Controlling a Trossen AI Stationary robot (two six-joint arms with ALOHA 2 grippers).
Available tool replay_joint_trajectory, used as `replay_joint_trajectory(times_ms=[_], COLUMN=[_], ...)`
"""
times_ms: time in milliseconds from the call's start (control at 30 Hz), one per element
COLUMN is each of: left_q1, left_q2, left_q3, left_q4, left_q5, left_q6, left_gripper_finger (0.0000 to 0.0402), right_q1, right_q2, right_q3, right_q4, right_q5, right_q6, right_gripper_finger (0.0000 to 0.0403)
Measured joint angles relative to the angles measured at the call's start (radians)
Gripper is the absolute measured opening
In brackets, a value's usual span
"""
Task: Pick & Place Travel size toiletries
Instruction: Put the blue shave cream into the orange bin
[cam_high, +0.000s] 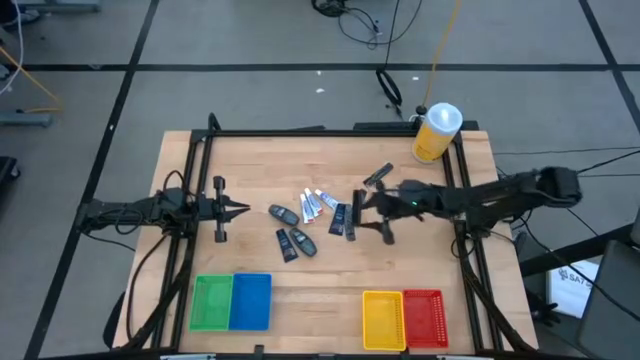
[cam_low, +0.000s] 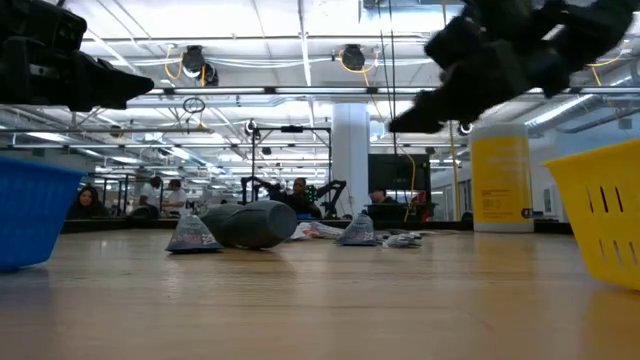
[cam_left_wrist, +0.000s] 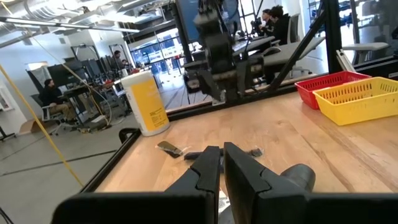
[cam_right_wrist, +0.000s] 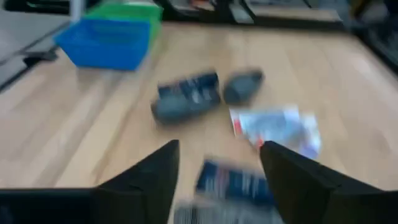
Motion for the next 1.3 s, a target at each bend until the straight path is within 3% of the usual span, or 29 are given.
replay_joint_trajectory(times_ms=[167,333,567,733,967,1300], left_q1=[0.000,0.000,0.000,0.000,0.000,0.000], left_q2=[0.000,0.000,0.000,0.000,0.000,0.000], left_q3=[0.000,0.001,0.001,0.001,0.000,0.000], left_q4=[0.018,0.037,0.068,0.070,0.059,0.061], left_q5=[0.002,0.003,0.004,0.003,0.002,0.001], left_q6=[0.000,-0.014,-0.163,-0.293,-0.297,-0.292], left_gripper_finger=[0.0026,0.0026,0.0026,0.0026,0.0026,0.0026], right_q1=[-0.055,-0.093,-0.111,-0.112,-0.111,-0.079], right_q2=[0.208,0.390,0.547,0.582,0.609,0.667], right_q3=[0.214,0.427,0.644,0.679,0.681,0.681], right_q4=[-0.124,-0.340,-0.633,-0.756,-0.796,-0.754], right_q5=[-0.116,-0.117,-0.106,-0.030,-0.013,-0.012], right_q6=[-0.151,-0.314,-0.509,-0.650,-0.699,-0.751], right_gripper_finger=[0.0274,0.0284,0.0284,0.0283,0.0278,0.0204])
